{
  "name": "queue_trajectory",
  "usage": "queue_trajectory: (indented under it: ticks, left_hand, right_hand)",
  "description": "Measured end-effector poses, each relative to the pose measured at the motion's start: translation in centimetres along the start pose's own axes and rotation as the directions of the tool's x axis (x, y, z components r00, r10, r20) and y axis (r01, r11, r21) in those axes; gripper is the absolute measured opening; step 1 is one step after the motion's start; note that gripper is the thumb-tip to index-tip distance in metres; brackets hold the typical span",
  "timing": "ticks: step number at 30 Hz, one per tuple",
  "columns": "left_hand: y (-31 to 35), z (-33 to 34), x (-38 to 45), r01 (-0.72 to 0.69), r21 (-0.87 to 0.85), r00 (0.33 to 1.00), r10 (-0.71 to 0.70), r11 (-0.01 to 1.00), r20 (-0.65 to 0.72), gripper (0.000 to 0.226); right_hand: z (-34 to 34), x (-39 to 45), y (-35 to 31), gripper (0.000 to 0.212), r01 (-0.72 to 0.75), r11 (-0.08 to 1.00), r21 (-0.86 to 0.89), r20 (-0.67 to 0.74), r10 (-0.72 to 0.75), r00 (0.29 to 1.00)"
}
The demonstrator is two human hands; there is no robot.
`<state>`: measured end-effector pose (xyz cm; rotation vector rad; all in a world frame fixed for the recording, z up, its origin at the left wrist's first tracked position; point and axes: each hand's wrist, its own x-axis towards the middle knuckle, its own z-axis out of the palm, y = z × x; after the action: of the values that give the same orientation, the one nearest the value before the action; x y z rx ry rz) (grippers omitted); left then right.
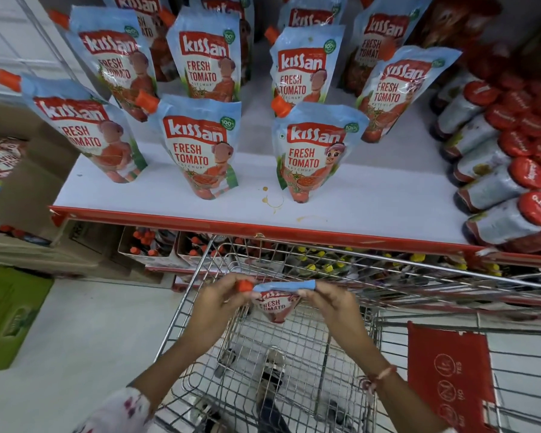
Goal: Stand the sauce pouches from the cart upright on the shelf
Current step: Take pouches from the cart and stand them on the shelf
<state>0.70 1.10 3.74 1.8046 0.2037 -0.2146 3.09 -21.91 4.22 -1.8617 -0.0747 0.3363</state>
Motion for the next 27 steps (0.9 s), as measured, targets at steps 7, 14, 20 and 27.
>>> queue_trajectory:
  ticks: [7, 14, 20, 27]
  left_hand:
    - [7.2, -1.0, 0.7, -0.143, -0.243, 0.988, 0.154, 0.959, 0.029, 0.022]
    - [12.6, 0.7, 2.3, -0.288, -0.306, 0.952, 0.306, 0.907, 0.013, 0.023]
    - [18.2, 4.1, 5.2, -0.394, -0.344, 0.912, 0.41, 0.852, -0.029, 0.027]
    - [21.2, 9.8, 9.4, -0.444, -0.316, 0.896, 0.402, 0.839, -0.19, 0.018]
  right_hand:
    - [-2.5, -0.4, -6.0, 0.014, 0.115, 0.987, 0.109, -0.128, -0.101, 0.987]
    - [-6.9, -0.3, -10.3, 0.017, 0.253, 0.945, 0.207, -0.305, -0.184, 0.935]
    - [-11.6, 0.6, -13.0, 0.029, 0.426, 0.874, 0.232, -0.455, -0.289, 0.842]
    - [-16.3, 5.2, -12.5, 0.022, 0.449, 0.848, 0.28, -0.554, -0.24, 0.797]
